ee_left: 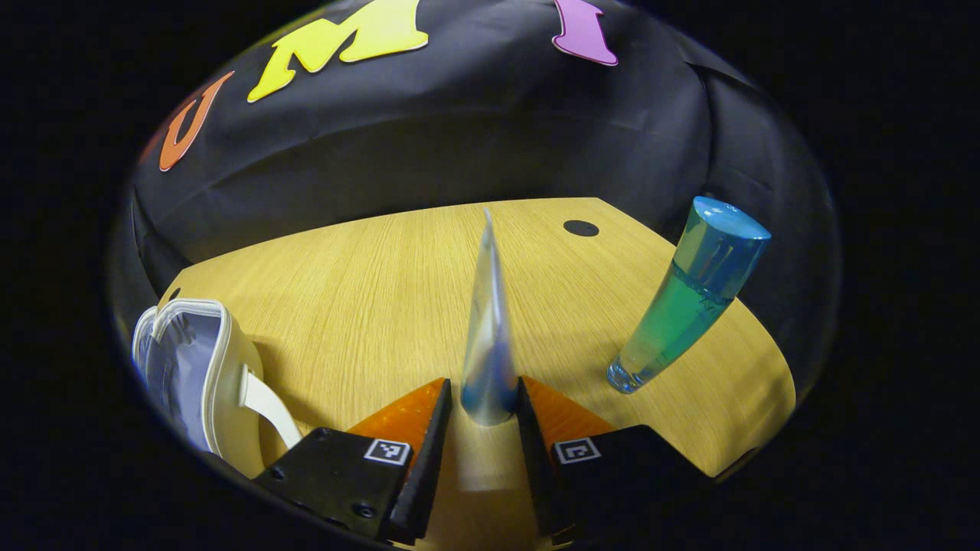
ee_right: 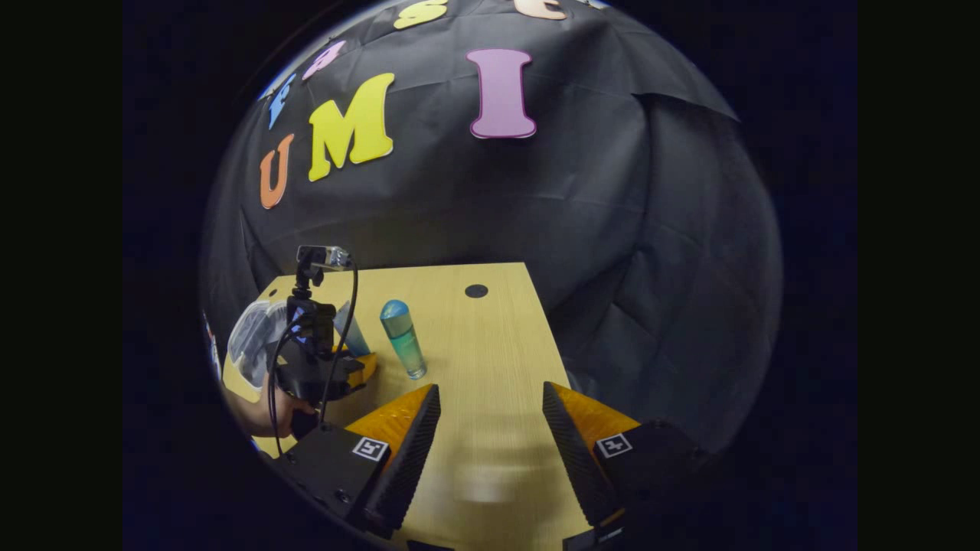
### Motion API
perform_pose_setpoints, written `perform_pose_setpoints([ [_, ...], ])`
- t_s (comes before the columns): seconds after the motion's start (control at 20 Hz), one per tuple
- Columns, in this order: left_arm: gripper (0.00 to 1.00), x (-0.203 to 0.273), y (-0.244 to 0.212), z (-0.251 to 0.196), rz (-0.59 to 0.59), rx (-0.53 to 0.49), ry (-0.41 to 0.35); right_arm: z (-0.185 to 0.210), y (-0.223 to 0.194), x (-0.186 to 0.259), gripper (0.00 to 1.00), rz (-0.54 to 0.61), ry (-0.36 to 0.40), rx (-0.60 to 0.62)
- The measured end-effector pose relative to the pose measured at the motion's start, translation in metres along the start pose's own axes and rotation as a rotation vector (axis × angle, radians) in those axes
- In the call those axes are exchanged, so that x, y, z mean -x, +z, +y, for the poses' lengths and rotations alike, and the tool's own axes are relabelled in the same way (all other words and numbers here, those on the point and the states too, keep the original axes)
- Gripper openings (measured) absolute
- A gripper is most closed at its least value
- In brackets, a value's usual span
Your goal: First open the suitcase, pack the skin care products into it, and then close the suitcase.
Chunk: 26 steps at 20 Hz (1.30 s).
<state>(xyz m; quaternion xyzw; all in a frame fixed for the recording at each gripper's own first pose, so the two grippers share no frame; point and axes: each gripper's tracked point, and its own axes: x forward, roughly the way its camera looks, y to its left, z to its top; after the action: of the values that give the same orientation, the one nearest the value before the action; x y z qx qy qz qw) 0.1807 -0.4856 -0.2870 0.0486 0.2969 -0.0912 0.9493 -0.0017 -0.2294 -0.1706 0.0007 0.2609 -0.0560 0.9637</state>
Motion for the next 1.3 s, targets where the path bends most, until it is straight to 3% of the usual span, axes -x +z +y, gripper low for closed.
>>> perform_pose_setpoints([
  [0.05, 0.44, 0.0, 0.001, -0.001, 0.0, -0.003, 0.0, -0.001, 0.001, 0.001, 0.8, -0.002, -0.003, -0.001],
  [0.1, 0.51, -0.001, 0.001, -0.001, 0.001, -0.003, -0.002, -0.001, 0.001, 0.001, 0.8, -0.004, -0.006, -0.002],
  [0.15, 0.43, -0.001, 0.001, -0.001, 0.001, 0.002, -0.007, -0.002, 0.002, 0.001, 0.8, -0.009, -0.01, 0.0],
  [0.4, 0.39, 0.017, 0.015, -0.007, -0.038, 0.059, -0.069, 0.008, 0.003, -0.002, 0.78, -0.025, 0.012, 0.053],
  [0.6, 0.38, 0.06, 0.032, -0.008, -0.056, 0.109, -0.11, 0.036, 0.001, -0.016, 0.78, -0.037, 0.07, 0.076],
  [0.8, 0.37, 0.119, 0.046, 0.007, -0.077, 0.135, -0.113, 0.082, -0.001, -0.061, 0.8, -0.044, 0.143, 0.048],
  [1.25, 0.37, 0.19, 0.041, 0.065, -0.054, 0.222, 0.018, 0.134, -0.015, -0.159, 0.78, -0.017, 0.183, 0.0],
  [1.3, 0.37, 0.193, 0.04, 0.074, -0.051, 0.229, 0.038, 0.135, -0.016, -0.166, 0.69, -0.015, 0.18, 0.004],
])
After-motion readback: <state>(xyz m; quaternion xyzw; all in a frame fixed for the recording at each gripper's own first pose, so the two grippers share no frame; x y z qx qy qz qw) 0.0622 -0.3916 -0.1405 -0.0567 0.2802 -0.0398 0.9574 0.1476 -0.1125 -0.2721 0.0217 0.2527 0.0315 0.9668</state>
